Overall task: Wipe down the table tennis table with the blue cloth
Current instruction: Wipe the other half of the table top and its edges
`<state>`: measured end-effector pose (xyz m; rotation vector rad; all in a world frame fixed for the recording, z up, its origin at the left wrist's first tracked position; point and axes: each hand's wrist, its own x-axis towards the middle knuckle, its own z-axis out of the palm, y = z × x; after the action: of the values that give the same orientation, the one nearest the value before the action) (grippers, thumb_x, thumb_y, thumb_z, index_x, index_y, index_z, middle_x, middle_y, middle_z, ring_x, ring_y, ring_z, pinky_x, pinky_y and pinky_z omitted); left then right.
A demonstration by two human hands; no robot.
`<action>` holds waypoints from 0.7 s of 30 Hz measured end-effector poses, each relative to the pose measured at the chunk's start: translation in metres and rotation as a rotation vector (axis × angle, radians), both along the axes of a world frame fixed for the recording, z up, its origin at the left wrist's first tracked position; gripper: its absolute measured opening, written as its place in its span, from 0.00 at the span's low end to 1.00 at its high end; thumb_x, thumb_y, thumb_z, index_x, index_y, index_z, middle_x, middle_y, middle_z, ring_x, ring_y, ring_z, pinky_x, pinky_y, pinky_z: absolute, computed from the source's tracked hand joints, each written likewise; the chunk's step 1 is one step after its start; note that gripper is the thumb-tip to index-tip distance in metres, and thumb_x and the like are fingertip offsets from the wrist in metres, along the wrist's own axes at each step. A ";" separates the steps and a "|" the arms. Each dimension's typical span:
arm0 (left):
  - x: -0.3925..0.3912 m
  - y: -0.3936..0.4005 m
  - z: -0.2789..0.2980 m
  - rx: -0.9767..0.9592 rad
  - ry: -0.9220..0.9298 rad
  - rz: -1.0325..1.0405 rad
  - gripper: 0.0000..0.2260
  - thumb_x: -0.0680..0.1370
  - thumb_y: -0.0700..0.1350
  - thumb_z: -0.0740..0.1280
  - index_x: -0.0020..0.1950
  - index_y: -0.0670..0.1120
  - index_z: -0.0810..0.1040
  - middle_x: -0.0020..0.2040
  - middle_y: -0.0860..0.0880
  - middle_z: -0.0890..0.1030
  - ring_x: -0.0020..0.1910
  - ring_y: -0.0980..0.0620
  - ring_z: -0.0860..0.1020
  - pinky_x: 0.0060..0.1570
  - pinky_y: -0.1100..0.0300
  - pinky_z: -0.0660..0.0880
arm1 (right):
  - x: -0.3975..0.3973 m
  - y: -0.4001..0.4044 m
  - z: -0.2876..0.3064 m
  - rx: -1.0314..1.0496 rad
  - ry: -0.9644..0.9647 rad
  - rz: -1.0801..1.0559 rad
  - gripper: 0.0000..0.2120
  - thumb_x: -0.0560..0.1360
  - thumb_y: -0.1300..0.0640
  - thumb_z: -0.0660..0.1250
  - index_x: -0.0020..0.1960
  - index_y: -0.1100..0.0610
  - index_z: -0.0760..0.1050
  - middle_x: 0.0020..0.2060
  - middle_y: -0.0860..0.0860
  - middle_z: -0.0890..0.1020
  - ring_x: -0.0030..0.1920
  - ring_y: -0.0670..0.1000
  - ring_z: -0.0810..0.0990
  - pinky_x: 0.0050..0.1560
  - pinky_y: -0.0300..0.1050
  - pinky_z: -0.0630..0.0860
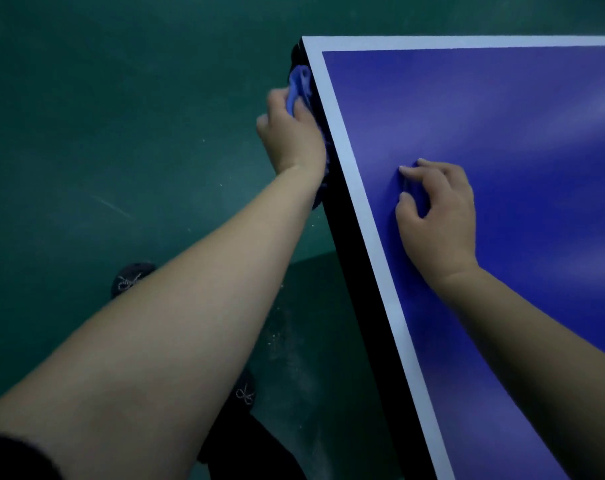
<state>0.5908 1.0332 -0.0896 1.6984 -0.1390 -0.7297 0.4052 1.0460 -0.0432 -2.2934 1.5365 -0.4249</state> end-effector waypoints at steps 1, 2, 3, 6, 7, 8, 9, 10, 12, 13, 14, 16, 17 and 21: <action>0.006 -0.005 -0.008 0.055 0.066 0.002 0.07 0.82 0.43 0.56 0.53 0.46 0.74 0.54 0.42 0.74 0.36 0.51 0.74 0.34 0.67 0.70 | 0.008 -0.007 0.001 0.002 0.000 -0.020 0.16 0.76 0.59 0.62 0.62 0.49 0.75 0.63 0.46 0.71 0.64 0.46 0.68 0.55 0.20 0.60; 0.010 -0.008 -0.015 0.110 0.155 -0.007 0.08 0.82 0.44 0.56 0.53 0.46 0.74 0.55 0.40 0.76 0.39 0.46 0.77 0.38 0.62 0.75 | 0.018 -0.014 0.001 0.006 0.001 -0.039 0.16 0.76 0.59 0.61 0.62 0.49 0.75 0.63 0.45 0.70 0.65 0.45 0.68 0.53 0.20 0.60; 0.011 -0.007 -0.020 0.145 0.237 -0.020 0.08 0.82 0.45 0.55 0.52 0.47 0.73 0.56 0.38 0.77 0.42 0.42 0.80 0.42 0.56 0.79 | 0.027 -0.021 0.001 0.012 0.001 -0.062 0.16 0.76 0.59 0.61 0.62 0.49 0.74 0.64 0.45 0.70 0.65 0.45 0.67 0.52 0.20 0.60; -0.004 0.005 -0.018 0.049 0.122 -0.031 0.08 0.81 0.42 0.57 0.56 0.44 0.75 0.55 0.40 0.75 0.42 0.52 0.77 0.45 0.61 0.73 | 0.060 -0.045 -0.002 0.000 -0.016 -0.160 0.16 0.76 0.60 0.60 0.63 0.50 0.73 0.66 0.46 0.68 0.66 0.45 0.66 0.52 0.18 0.59; -0.009 0.009 -0.014 -0.007 0.038 -0.046 0.09 0.81 0.41 0.58 0.58 0.43 0.75 0.54 0.41 0.73 0.40 0.61 0.74 0.44 0.66 0.69 | 0.071 -0.054 -0.002 -0.017 -0.022 -0.196 0.17 0.76 0.60 0.59 0.64 0.50 0.72 0.66 0.46 0.68 0.66 0.45 0.67 0.54 0.21 0.60; -0.010 0.011 -0.012 -0.050 -0.006 -0.062 0.09 0.81 0.40 0.59 0.58 0.42 0.75 0.54 0.43 0.71 0.40 0.64 0.72 0.42 0.69 0.66 | 0.082 -0.064 -0.002 -0.027 -0.025 -0.229 0.17 0.76 0.60 0.59 0.65 0.51 0.71 0.67 0.47 0.67 0.66 0.45 0.67 0.57 0.25 0.61; -0.008 0.009 -0.014 -0.053 -0.024 -0.087 0.09 0.81 0.39 0.59 0.59 0.41 0.74 0.53 0.43 0.70 0.40 0.64 0.71 0.42 0.70 0.65 | 0.093 -0.074 -0.002 -0.025 -0.024 -0.259 0.18 0.76 0.59 0.59 0.65 0.50 0.71 0.67 0.47 0.67 0.66 0.45 0.67 0.58 0.29 0.62; 0.000 0.003 -0.020 -0.025 -0.022 -0.116 0.09 0.81 0.38 0.59 0.59 0.40 0.74 0.53 0.42 0.69 0.40 0.60 0.70 0.42 0.71 0.64 | 0.103 -0.085 -0.002 -0.014 -0.025 -0.290 0.18 0.77 0.59 0.58 0.66 0.50 0.70 0.67 0.46 0.67 0.65 0.45 0.68 0.58 0.32 0.62; 0.030 -0.009 -0.031 0.094 0.027 -0.216 0.09 0.81 0.38 0.58 0.58 0.39 0.74 0.54 0.40 0.70 0.37 0.52 0.69 0.36 0.71 0.67 | 0.119 -0.107 -0.002 0.005 -0.033 -0.375 0.19 0.77 0.57 0.57 0.68 0.50 0.68 0.68 0.46 0.66 0.65 0.45 0.68 0.56 0.34 0.62; 0.047 -0.014 -0.036 0.147 0.050 -0.265 0.09 0.82 0.40 0.57 0.57 0.40 0.75 0.54 0.40 0.69 0.34 0.52 0.68 0.31 0.72 0.69 | 0.125 -0.116 -0.003 0.002 -0.034 -0.429 0.19 0.78 0.56 0.57 0.68 0.50 0.68 0.68 0.46 0.66 0.65 0.45 0.68 0.57 0.35 0.63; 0.064 -0.017 -0.040 0.174 0.051 -0.295 0.08 0.83 0.41 0.57 0.55 0.42 0.75 0.54 0.41 0.69 0.33 0.52 0.69 0.26 0.73 0.68 | 0.129 -0.123 -0.005 -0.010 -0.026 -0.487 0.19 0.78 0.55 0.56 0.69 0.50 0.68 0.68 0.47 0.66 0.65 0.46 0.68 0.59 0.36 0.64; 0.093 -0.022 -0.044 0.176 0.016 -0.317 0.07 0.82 0.44 0.56 0.52 0.46 0.73 0.54 0.43 0.69 0.34 0.47 0.74 0.27 0.67 0.74 | 0.134 -0.131 -0.008 -0.052 0.006 -0.588 0.19 0.78 0.54 0.55 0.68 0.51 0.68 0.68 0.47 0.67 0.66 0.47 0.68 0.64 0.39 0.65; 0.105 -0.025 -0.043 0.177 0.010 -0.328 0.06 0.82 0.45 0.56 0.50 0.48 0.73 0.54 0.43 0.70 0.34 0.45 0.75 0.25 0.62 0.76 | 0.136 -0.131 -0.009 -0.073 0.021 -0.617 0.19 0.78 0.54 0.55 0.68 0.52 0.69 0.68 0.48 0.68 0.66 0.47 0.68 0.66 0.41 0.65; 0.140 -0.030 -0.028 0.158 -0.006 -0.469 0.08 0.81 0.46 0.57 0.45 0.56 0.73 0.54 0.39 0.76 0.27 0.57 0.74 0.19 0.64 0.70 | 0.139 -0.128 -0.010 -0.117 0.043 -0.622 0.19 0.77 0.55 0.56 0.67 0.55 0.70 0.66 0.51 0.71 0.67 0.50 0.68 0.68 0.47 0.65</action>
<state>0.7309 1.0028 -0.1179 1.8393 -0.5081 -1.1048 0.5442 0.9176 -0.0529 -1.8635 2.2900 -0.6341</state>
